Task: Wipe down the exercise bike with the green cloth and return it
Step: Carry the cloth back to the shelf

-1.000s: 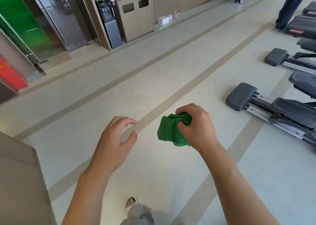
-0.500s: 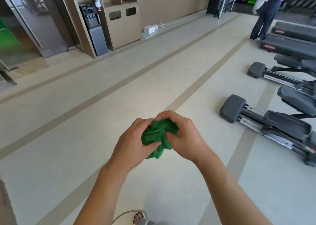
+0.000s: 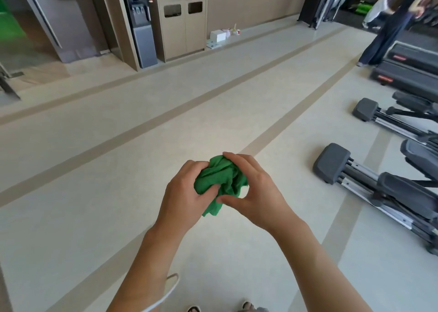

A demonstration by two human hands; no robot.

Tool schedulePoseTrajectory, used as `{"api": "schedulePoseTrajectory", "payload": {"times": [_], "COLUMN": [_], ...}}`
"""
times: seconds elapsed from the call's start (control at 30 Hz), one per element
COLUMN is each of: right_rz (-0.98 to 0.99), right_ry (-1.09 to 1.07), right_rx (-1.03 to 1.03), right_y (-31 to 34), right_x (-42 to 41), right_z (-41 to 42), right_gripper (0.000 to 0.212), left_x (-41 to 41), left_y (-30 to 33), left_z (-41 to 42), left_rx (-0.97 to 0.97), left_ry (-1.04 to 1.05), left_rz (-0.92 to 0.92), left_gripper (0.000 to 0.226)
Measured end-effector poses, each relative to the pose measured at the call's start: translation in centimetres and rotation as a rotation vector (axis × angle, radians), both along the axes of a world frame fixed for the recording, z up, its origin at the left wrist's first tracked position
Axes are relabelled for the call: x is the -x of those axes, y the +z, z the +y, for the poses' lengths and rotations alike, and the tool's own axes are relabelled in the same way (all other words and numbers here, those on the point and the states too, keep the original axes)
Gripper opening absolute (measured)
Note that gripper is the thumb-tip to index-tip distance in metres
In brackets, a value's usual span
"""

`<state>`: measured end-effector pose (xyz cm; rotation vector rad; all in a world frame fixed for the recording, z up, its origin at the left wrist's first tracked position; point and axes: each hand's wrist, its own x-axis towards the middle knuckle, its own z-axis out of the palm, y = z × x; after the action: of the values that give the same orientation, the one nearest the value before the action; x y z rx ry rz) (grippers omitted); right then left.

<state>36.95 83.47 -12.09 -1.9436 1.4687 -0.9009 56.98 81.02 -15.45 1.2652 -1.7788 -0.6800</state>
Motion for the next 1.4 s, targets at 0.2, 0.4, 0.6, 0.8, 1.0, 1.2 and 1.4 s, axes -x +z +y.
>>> {"api": "schedulePoseTrajectory", "payload": {"times": [0.2,0.4,0.6,0.8,1.0,1.2,1.4], "right_rz": [-0.120,-0.174,-0.183,-0.218,-0.326,-0.378,-0.351], "right_ry": [-0.065,-0.022,-0.036,-0.074,-0.173,-0.251,-0.347], "right_rx": [0.024,0.031,0.016,0.032,0.040,0.061,0.071], "right_y": [-1.5,-2.1,-0.6,-0.4,-1.5,-1.7,-2.1], "right_x": [1.7,5.6,12.5,18.7,22.6,24.2,23.8], "right_z": [-5.0,-12.3,-21.9,-29.6,-35.4,-40.3,-46.0], "right_gripper": [0.053,0.043,0.041,0.035,0.039,0.038,0.039], "left_x": [0.9,4.5,10.0,13.7,16.1,16.6,14.6], "left_y": [-0.6,-0.7,0.5,1.2,1.5,2.0,1.2], "left_z": [-4.5,-11.3,-19.6,-26.7,-31.9,-37.6,-44.9], "left_rx": [-0.020,-0.058,-0.038,-0.022,-0.026,0.002,0.036], "left_ry": [-0.070,-0.089,-0.088,0.023,0.071,0.059,0.048], "left_rz": [0.029,0.047,-0.027,-0.123,-0.198,-0.250,-0.235], "left_gripper": [0.036,0.047,0.055,0.056,0.049,0.042,0.042]}}
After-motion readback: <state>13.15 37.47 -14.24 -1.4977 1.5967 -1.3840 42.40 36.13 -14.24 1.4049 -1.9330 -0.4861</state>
